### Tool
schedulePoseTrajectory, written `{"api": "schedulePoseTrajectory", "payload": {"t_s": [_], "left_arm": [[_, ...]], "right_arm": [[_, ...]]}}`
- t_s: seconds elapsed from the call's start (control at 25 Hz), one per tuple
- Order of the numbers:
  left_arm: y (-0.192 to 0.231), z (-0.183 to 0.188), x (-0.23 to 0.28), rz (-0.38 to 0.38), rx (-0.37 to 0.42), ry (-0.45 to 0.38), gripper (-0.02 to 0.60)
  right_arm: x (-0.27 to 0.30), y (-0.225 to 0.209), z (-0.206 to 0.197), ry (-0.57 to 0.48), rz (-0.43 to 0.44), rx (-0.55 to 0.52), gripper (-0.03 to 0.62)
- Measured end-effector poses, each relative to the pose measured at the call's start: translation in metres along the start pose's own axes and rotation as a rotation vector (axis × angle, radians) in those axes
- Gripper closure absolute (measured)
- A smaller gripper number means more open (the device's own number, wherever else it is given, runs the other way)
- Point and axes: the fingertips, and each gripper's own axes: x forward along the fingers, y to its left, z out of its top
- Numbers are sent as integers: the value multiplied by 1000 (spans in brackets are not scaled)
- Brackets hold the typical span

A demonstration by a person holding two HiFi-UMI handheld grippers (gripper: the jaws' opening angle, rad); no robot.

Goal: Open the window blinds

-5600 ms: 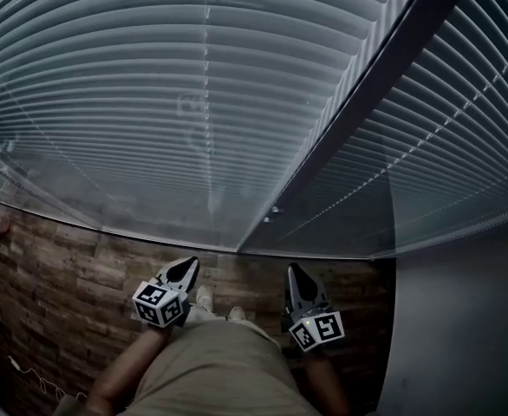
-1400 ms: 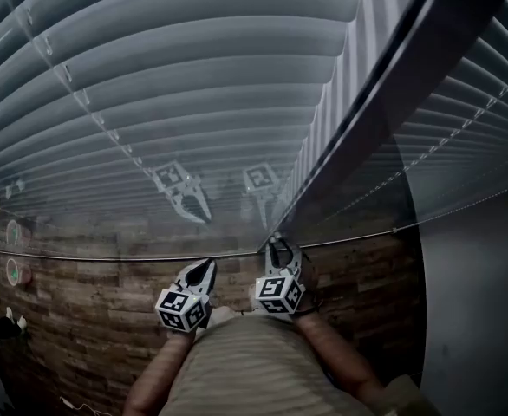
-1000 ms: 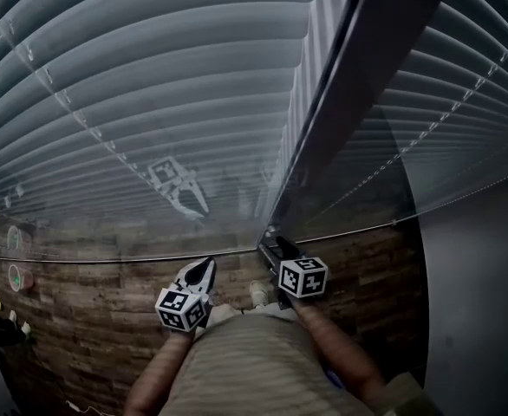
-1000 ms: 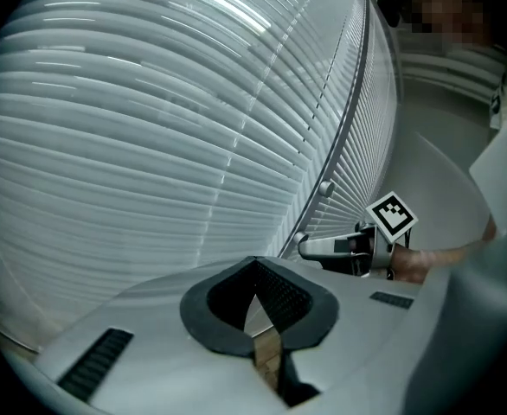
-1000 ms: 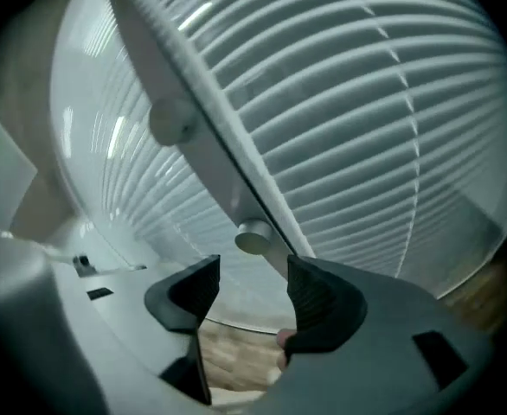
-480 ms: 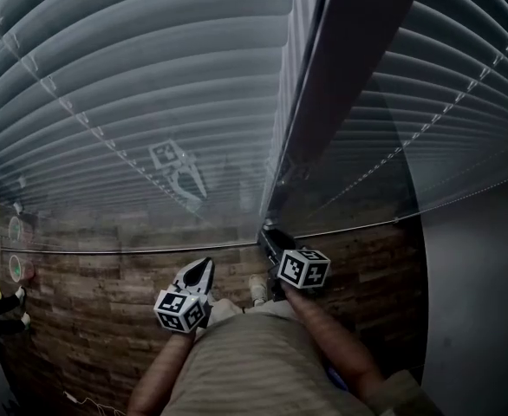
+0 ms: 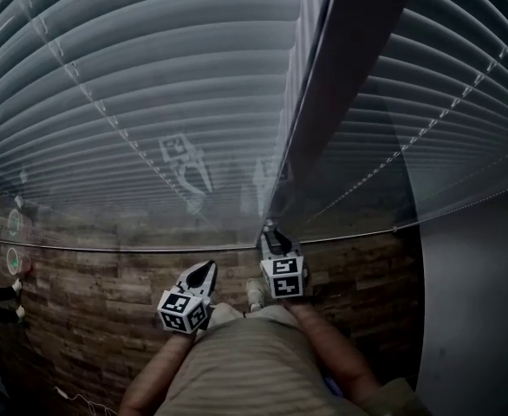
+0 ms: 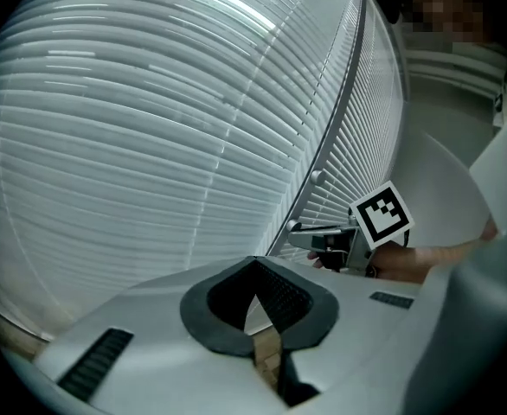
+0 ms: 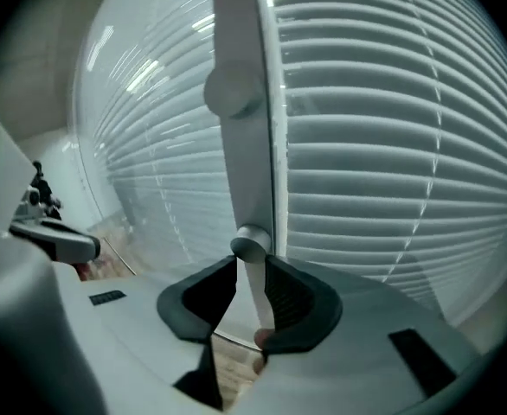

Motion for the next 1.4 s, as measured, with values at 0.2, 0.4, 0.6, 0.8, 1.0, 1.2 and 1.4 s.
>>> {"api": "schedulePoseTrajectory", "payload": {"t_s": [0.2,0.4,0.6,0.8,1.0,1.2,1.4], "left_arm": [[-5,2,0,-13,19,2,569],[0,-4,1,-14,19,4,569],[1,1,1,-5,2,-9,569],[4,4,-1,-3,17,-15,569],[11,4,1,-13,4,-3,569],[14,5,6,-63,57,35,569],[21,8,4,-102,88,66,569]], "right_arm": [[-6,4,-11,-13,199,397,385],[-11,-4,-7,-68,220,557,385],[-1,1,1,-74,263,592,416],[-1,6,3,-6,179,389,480],[1,2,-3,99,-4,-65,511],[1,6,-6,54,38,6,522],[-4,11,14,-110,215,453,384]]}}
